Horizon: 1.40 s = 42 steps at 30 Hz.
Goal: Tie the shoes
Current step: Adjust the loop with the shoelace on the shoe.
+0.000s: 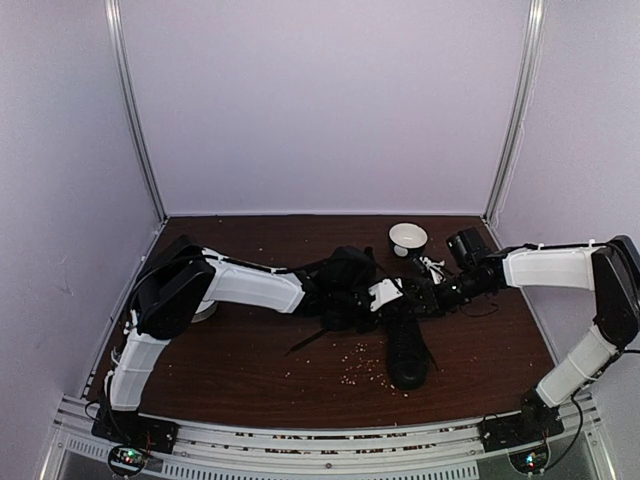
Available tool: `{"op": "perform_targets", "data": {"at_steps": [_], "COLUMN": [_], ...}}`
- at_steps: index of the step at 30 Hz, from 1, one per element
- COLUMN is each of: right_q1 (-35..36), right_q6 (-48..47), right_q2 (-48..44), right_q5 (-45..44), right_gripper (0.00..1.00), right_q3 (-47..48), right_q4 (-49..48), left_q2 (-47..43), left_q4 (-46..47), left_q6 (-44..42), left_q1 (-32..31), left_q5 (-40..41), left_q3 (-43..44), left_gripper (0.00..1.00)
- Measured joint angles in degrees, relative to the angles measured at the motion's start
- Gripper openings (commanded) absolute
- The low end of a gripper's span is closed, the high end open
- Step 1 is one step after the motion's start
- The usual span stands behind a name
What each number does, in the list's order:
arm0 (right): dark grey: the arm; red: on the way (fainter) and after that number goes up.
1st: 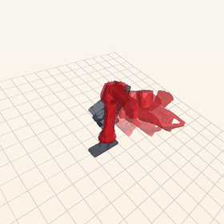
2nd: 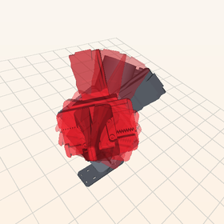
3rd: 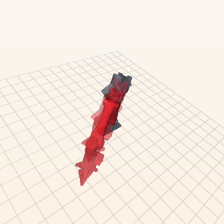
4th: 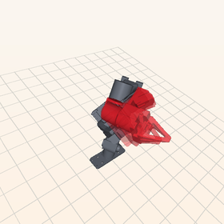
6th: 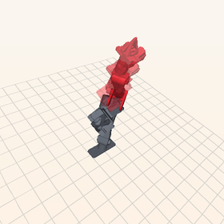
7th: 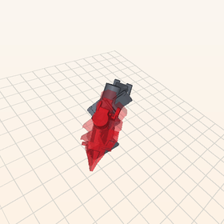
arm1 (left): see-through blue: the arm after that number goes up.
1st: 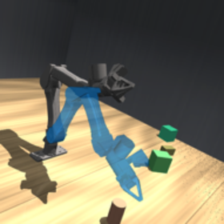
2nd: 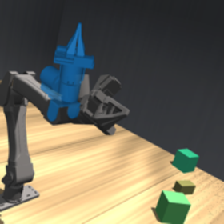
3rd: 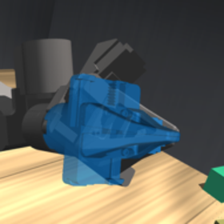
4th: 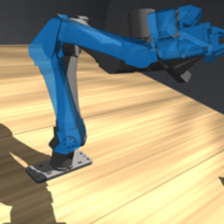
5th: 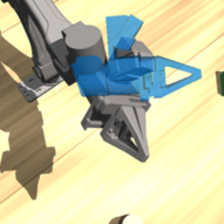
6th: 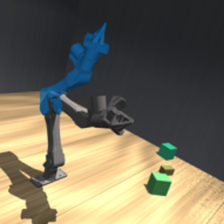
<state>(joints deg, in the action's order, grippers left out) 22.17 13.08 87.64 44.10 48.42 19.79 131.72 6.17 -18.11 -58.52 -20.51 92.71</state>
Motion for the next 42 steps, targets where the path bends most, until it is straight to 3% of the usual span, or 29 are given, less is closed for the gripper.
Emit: {"op": "perform_targets", "data": {"at_steps": [20, 25, 31, 35, 40, 42], "right_q1": [-1.6, -2.0, -2.3, -2.3, -2.3, -2.3], "right_q6": [-1.1, -1.1, -1.1, -1.1, -1.2, -1.2], "right_q2": [-0.3, -0.4, -0.4, -0.4, -0.4, -0.4], "right_q5": [0.6, 0.6, 0.7, 0.7, 0.7, 0.7], "right_gripper": [0.0, 0.0, 0.0, 0.0, 0.0, 0.0], "right_q3": [1.0, 1.0, 1.0, 1.0, 1.0, 1.0], "right_q4": [2.3, 2.5, 2.5, 2.6, 2.8, 2.8], "left_q2": [0.1, 0.1, -0.7, -2.4, -5.5, -6.6], "left_q4": [-0.3, -1.6, -2.8, -3.3, -4.2, -4.5], "left_q6": [-1.3, -2.4, -2.8, -3.4, -5.7, -7.5], "left_q1": [-0.2, -0.2, 0.0, 0.0, 0.0, -0.1], "left_q5": [0.6, 1.1, 1.6, 1.4, 1.2, 1.3], "left_q3": [1.3, 1.4, -0.4, -1.7, -2.1, -2.1], "left_gripper": [0.0, 0.41, 0.57, 0.53, 0.28, 0.25]}}
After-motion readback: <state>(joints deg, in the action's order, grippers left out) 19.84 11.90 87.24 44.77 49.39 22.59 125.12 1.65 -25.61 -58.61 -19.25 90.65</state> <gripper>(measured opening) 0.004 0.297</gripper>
